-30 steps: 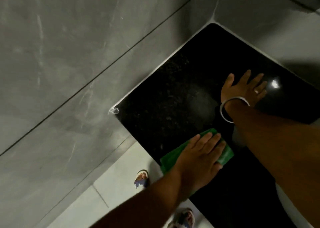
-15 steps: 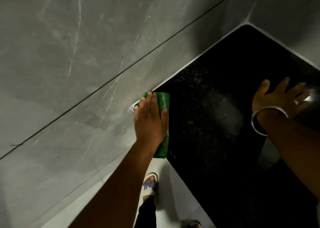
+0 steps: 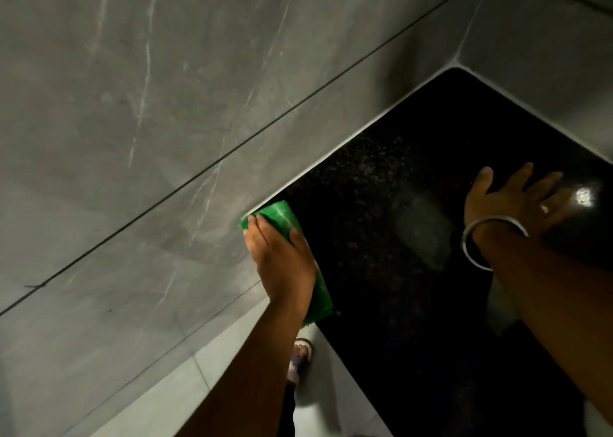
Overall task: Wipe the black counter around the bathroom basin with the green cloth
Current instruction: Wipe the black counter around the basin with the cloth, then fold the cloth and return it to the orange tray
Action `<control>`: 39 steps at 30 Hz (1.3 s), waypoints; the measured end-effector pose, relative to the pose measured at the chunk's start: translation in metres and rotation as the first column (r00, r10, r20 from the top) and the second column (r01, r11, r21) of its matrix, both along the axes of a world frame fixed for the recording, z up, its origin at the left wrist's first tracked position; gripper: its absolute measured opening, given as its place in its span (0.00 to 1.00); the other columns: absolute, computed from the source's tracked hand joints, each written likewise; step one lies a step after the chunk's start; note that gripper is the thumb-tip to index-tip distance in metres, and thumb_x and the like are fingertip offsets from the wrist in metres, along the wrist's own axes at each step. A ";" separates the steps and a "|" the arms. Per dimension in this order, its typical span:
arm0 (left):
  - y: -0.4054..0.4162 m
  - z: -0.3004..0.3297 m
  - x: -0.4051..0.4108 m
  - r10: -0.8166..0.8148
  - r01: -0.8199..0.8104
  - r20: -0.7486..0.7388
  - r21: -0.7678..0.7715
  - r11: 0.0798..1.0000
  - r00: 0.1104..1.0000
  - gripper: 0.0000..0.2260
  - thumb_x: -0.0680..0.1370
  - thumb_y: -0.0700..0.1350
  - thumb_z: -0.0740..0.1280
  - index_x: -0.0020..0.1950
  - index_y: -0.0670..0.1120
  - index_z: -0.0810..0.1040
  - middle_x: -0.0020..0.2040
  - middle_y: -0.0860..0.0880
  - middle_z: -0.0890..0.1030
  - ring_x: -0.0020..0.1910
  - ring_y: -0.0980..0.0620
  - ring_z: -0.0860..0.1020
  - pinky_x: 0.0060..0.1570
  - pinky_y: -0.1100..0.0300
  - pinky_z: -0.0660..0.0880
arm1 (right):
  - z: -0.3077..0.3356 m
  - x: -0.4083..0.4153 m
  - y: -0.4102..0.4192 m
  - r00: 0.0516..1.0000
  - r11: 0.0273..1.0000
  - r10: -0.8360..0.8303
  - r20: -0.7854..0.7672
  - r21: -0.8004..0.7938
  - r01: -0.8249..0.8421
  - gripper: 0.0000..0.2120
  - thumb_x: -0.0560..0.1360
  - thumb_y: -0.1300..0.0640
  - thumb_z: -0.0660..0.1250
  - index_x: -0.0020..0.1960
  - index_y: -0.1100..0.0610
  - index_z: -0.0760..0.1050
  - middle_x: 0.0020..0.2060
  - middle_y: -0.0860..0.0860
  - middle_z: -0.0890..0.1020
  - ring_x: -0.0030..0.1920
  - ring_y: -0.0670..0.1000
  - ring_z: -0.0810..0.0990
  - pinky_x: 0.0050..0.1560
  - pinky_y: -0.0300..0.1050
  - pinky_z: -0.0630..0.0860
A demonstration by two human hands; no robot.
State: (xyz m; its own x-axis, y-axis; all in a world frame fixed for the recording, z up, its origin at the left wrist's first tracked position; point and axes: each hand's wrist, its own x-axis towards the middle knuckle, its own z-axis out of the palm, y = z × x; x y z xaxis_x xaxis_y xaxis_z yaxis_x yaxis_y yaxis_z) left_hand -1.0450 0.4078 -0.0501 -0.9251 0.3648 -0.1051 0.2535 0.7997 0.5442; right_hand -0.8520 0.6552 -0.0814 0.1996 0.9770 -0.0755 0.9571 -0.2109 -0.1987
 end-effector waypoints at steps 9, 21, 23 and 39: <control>-0.009 -0.004 -0.004 -0.112 0.112 0.053 0.009 0.994 0.992 0.31 0.84 0.52 0.54 0.80 0.41 0.44 0.82 0.42 0.47 0.80 0.43 0.44 0.77 0.49 0.51 | -0.005 0.004 0.000 1.000 0.999 -0.007 -0.004 0.032 0.007 0.40 0.73 0.30 0.39 0.77 0.53 0.53 0.77 0.61 0.52 0.76 0.65 0.48 0.73 0.63 0.42; -0.004 -0.007 0.040 -0.982 0.888 -0.176 -0.437 0.144 0.072 0.30 0.80 0.53 0.54 0.78 0.37 0.60 0.78 0.38 0.62 0.77 0.38 0.60 0.77 0.43 0.55 | 0.012 0.007 -0.004 0.999 0.993 0.042 -0.002 -0.113 -0.042 0.37 0.76 0.33 0.40 0.78 0.54 0.47 0.77 0.61 0.46 0.76 0.64 0.44 0.72 0.63 0.39; -0.016 -0.010 0.070 -0.941 0.917 -0.172 -0.331 -0.222 -0.290 0.28 0.81 0.53 0.56 0.77 0.39 0.63 0.78 0.40 0.63 0.78 0.40 0.60 0.78 0.45 0.53 | 0.020 0.014 -0.009 0.988 0.979 0.144 -0.048 -0.138 -0.150 0.32 0.80 0.39 0.44 0.78 0.56 0.48 0.77 0.61 0.48 0.76 0.64 0.45 0.74 0.63 0.41; 0.014 0.051 0.001 -0.903 0.840 0.396 -0.424 -0.338 -0.164 0.26 0.69 0.65 0.68 0.60 0.51 0.75 0.57 0.47 0.79 0.58 0.44 0.78 0.56 0.50 0.73 | 0.088 0.033 -0.201 0.941 0.712 0.062 -0.332 -0.647 -0.275 0.22 0.59 0.43 0.80 0.45 0.56 0.80 0.38 0.50 0.80 0.43 0.53 0.82 0.36 0.40 0.72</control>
